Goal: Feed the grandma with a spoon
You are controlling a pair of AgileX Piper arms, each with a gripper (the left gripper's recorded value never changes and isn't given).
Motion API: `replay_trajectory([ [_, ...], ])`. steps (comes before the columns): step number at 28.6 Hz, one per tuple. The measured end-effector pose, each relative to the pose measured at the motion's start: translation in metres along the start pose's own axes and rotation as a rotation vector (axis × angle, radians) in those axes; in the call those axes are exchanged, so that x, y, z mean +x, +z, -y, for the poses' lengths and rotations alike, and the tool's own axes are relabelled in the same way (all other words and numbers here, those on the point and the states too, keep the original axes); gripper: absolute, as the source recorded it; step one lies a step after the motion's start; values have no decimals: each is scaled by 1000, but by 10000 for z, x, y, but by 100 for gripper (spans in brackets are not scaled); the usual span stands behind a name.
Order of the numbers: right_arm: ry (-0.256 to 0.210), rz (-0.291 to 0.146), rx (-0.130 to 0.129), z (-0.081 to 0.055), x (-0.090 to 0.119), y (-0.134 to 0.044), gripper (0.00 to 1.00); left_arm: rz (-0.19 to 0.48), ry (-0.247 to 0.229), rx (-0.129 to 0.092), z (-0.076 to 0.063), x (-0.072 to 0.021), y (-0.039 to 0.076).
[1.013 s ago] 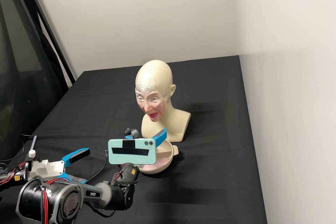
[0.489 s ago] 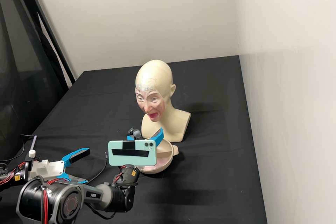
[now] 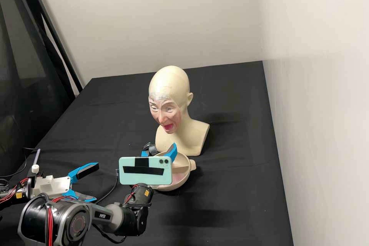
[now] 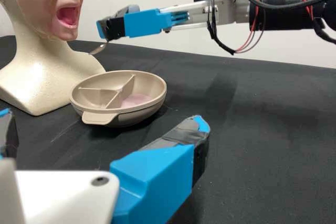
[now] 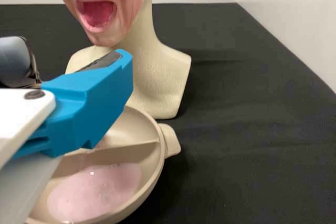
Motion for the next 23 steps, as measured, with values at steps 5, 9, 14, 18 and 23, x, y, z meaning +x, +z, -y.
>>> replay_trajectory([
  [5, -11, 7, 1, 33, -38, 23, 0, 0, 0, 0, 0, 0, 0],
  [9, -33, 19, 0, 81, -73, 55, 0, 2, -1, 0, 2, 0, 6],
  [14, -64, 33, 1, 174, -94, 129, 0, 8, -2, 2, 6, 1, 23],
  [18, -83, 51, 2, 229, -112, 179, 0, 18, -3, 6, 10, 1, 42],
  [23, -98, 70, 4, 270, -111, 234, 0, 24, -5, 7, 15, 1, 60],
])
